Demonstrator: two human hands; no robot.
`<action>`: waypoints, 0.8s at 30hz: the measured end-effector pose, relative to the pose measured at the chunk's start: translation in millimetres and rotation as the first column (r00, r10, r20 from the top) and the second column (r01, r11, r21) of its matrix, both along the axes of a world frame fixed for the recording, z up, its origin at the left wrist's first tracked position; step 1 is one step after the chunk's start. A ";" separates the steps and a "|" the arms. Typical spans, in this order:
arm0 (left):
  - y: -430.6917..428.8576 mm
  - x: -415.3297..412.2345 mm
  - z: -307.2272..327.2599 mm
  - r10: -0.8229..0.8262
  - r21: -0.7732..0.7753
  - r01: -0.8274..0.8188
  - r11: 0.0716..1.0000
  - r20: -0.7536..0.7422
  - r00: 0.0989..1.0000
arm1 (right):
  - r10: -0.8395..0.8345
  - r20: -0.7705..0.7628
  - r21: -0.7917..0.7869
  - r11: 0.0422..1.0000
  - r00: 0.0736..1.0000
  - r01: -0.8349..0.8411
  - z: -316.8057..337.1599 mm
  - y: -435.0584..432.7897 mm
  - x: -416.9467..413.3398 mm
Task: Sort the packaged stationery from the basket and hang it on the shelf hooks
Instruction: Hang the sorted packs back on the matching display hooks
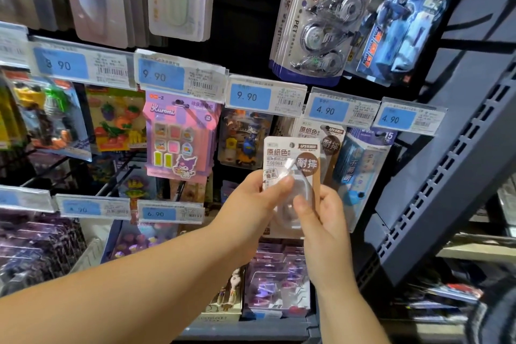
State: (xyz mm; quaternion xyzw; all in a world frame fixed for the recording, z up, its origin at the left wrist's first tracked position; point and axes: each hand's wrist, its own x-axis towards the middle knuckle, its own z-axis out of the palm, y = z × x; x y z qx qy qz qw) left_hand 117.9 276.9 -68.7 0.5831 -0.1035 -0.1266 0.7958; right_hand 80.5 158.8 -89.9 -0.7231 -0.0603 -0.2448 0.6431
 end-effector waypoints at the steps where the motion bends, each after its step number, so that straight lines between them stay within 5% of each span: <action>1: -1.8 0.0 -0.2 -0.008 0.018 0.008 1.000 0.015 1.000 | -0.019 0.019 0.014 1.000 1.000 0.019 0.7 -1.5 -0.4; 24: -33.1 16.4 21.3 0.099 0.314 -0.157 0.936 0.194 0.976 | -0.179 -0.043 0.153 0.971 0.983 0.183 16.4 -25.6 30.0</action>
